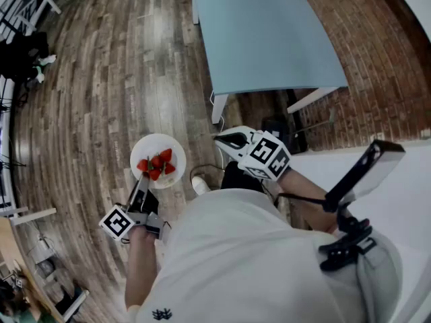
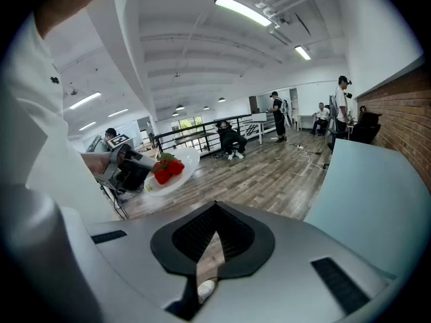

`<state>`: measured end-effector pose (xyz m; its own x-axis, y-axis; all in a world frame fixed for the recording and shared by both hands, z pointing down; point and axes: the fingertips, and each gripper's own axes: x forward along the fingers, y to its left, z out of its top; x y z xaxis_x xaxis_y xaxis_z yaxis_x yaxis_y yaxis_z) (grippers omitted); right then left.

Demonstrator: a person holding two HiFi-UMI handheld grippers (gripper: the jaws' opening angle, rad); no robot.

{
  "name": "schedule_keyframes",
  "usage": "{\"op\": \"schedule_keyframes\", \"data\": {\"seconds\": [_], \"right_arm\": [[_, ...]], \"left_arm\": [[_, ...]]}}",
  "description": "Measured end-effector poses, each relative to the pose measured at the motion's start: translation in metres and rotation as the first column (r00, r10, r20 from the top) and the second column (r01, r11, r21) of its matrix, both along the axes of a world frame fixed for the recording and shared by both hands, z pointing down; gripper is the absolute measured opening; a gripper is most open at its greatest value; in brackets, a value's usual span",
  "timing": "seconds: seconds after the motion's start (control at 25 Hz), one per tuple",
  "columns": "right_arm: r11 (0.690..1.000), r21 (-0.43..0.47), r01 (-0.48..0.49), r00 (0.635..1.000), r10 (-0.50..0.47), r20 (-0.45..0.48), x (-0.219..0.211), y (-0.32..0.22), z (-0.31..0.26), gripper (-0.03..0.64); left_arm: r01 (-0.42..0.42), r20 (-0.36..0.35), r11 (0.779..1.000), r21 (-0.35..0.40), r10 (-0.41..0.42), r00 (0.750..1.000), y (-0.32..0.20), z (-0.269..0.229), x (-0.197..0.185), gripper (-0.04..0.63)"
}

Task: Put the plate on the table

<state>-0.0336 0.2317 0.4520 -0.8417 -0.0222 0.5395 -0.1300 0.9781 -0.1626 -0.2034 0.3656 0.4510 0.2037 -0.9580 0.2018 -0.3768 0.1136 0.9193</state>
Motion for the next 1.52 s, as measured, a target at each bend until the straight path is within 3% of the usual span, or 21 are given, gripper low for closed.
{"op": "schedule_keyframes", "data": {"seconds": [0.32,0.52,0.76,1.32,1.52], "right_arm": [[1.000,0.019,-0.005,1.000,0.005,0.016,-0.009,0.010,-0.008,0.009],[0.999,0.041,-0.035,0.999,0.035,0.014,0.005,0.005,-0.007,0.046],[0.993,0.033,-0.110,0.994,0.109,0.024,0.031,-0.020,-0.006,0.046],[0.978,0.058,-0.202,0.979,0.199,0.053,0.087,-0.149,-0.015,0.046],[0.971,0.057,-0.232,0.972,0.230,0.047,0.109,-0.187,-0.010,0.046]], "left_arm": [[-0.035,0.006,0.999,-0.005,0.035,0.999,0.003,-0.001,0.001,0.011],[-0.080,0.012,0.997,-0.008,0.080,0.997,-0.012,0.000,0.011,0.011],[-0.132,0.006,0.991,-0.011,0.133,0.991,-0.046,-0.004,0.032,0.011],[-0.209,0.023,0.978,0.020,0.208,0.978,-0.184,-0.031,0.089,0.011],[-0.238,0.039,0.971,-0.008,0.238,0.971,-0.231,-0.028,0.101,0.011]]}}
